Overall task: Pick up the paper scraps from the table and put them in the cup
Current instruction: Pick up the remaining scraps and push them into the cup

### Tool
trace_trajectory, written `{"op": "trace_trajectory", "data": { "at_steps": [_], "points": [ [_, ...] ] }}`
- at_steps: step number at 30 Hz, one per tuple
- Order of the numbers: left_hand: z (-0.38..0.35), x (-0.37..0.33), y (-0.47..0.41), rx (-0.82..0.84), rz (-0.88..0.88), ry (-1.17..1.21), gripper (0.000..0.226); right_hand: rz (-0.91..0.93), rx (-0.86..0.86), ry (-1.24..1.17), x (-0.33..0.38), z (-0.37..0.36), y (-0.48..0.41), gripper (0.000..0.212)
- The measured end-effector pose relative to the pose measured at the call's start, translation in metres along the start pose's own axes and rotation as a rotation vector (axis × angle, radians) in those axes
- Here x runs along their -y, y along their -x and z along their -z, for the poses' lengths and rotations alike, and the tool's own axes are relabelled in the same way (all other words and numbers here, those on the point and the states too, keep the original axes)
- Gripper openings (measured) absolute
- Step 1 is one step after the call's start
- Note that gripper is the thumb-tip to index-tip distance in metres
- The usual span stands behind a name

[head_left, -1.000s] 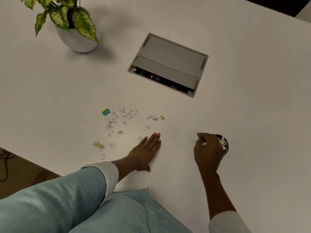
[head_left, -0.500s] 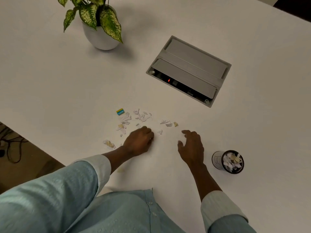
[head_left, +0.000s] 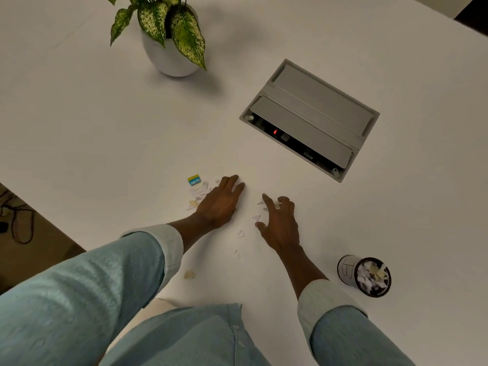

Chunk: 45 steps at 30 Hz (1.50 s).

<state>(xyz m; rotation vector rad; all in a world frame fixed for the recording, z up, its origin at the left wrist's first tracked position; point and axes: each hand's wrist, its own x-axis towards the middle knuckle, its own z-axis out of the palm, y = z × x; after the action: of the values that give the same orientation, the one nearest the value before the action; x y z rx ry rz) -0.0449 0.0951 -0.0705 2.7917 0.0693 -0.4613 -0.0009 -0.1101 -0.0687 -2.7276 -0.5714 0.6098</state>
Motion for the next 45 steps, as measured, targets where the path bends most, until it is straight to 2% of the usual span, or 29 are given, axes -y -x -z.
{"op": "trace_trajectory", "data": {
  "at_steps": [3,7,12,16,22,26,31,34,39,45],
  "points": [
    [-0.005,-0.002,-0.004,0.012,0.009,-0.019,0.085,0.046,0.013,0.094,0.008,-0.004,-0.003,0.075],
    [-0.01,-0.003,-0.007,0.046,0.002,0.058,0.048,0.11,0.008,0.144,0.019,-0.005,-0.005,0.051],
    [-0.022,-0.005,0.002,-0.033,-0.034,0.061,0.031,0.157,0.045,0.237,0.022,-0.007,0.001,0.029],
    [-0.022,-0.012,0.012,0.0,-0.009,0.092,0.028,0.15,0.033,0.194,0.014,-0.011,0.016,0.024],
    [-0.02,-0.025,0.024,0.008,-0.036,0.09,0.019,0.036,-0.075,-0.009,-0.007,-0.007,0.047,0.01],
    [-0.022,-0.051,0.032,-0.106,-0.04,0.253,0.022,-0.047,-0.216,-0.169,-0.022,0.007,0.078,0.007],
    [-0.013,-0.121,0.029,-0.209,-0.089,0.469,0.018,-0.154,-0.438,-0.286,-0.046,0.038,0.126,0.01],
    [-0.004,-0.178,0.024,-0.224,-0.187,0.567,0.015,-0.306,-0.581,-0.307,-0.071,0.059,0.154,0.014],
    [0.004,-0.257,0.017,-0.149,-0.3,0.621,0.011,-0.582,-0.706,-0.274,-0.114,0.086,0.184,0.008],
    [0.0,-0.314,0.008,0.001,-0.4,0.537,0.011,-0.651,-0.674,-0.292,-0.151,0.098,0.194,0.014]
  ]
}}
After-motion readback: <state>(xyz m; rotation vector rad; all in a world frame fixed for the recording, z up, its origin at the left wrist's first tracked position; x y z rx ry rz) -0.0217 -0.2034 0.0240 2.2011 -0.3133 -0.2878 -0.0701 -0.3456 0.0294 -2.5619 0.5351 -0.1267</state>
